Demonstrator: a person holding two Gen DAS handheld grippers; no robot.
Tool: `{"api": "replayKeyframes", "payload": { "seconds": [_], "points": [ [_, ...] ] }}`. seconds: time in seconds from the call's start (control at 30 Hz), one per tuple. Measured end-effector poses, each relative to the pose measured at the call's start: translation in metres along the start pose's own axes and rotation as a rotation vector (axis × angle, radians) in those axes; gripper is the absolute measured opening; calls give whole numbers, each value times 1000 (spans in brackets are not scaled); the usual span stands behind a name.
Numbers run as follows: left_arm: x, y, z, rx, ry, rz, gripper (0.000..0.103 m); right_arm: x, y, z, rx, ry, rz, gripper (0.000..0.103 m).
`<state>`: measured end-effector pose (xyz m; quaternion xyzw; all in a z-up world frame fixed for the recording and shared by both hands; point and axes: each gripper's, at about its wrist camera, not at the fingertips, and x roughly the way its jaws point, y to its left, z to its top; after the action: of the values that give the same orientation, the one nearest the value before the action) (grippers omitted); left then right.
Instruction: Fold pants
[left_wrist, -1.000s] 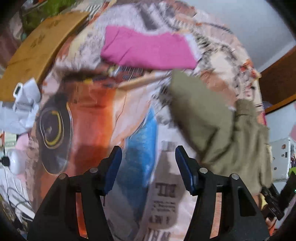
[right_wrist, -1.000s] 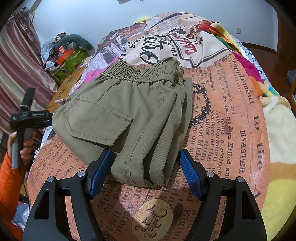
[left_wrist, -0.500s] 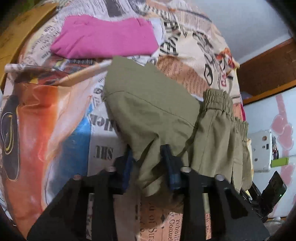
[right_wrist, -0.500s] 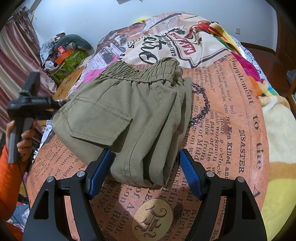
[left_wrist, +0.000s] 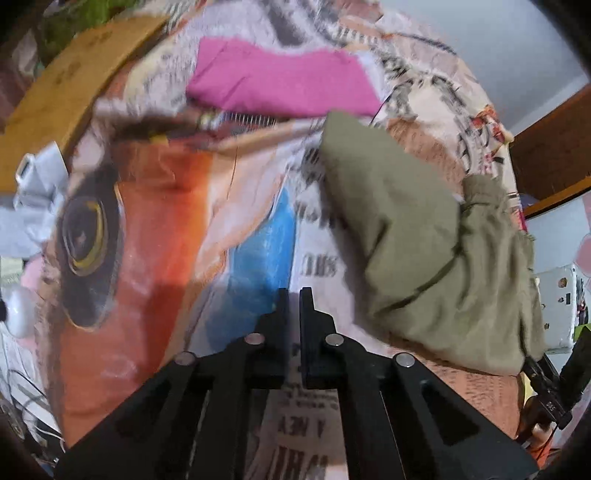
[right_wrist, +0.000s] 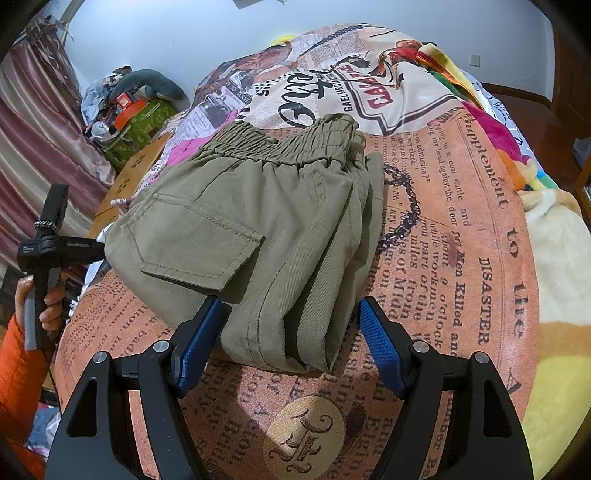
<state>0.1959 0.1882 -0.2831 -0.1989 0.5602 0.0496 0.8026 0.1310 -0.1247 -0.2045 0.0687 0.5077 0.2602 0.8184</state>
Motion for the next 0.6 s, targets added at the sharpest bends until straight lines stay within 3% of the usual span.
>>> {"api": "replayKeyframes", "payload": {
  "seconds": [0.1, 0.23, 0.37, 0.43, 0.5, 0.6],
  "points": [
    [-21, -20, 6, 64, -58, -29, 9, 0, 0, 0, 0, 0, -1, 73],
    [-24, -46, 19, 128, -101, -53, 42, 0, -1, 0, 0, 0, -4, 73],
    [12, -43, 38, 91, -30, -49, 42, -1, 0, -1, 2, -2, -7, 73],
    [29, -34, 42, 80, -7, 25, 35, -1, -1, -1, 2, -2, -6, 73],
    [35, -22, 40, 74, 0, 64, 35, -1, -1, -1, 2, -2, -6, 73],
    [29, -8, 36, 49, -1, 18, 35, 0, -1, -1, 6, -1, 1, 73]
  ]
}}
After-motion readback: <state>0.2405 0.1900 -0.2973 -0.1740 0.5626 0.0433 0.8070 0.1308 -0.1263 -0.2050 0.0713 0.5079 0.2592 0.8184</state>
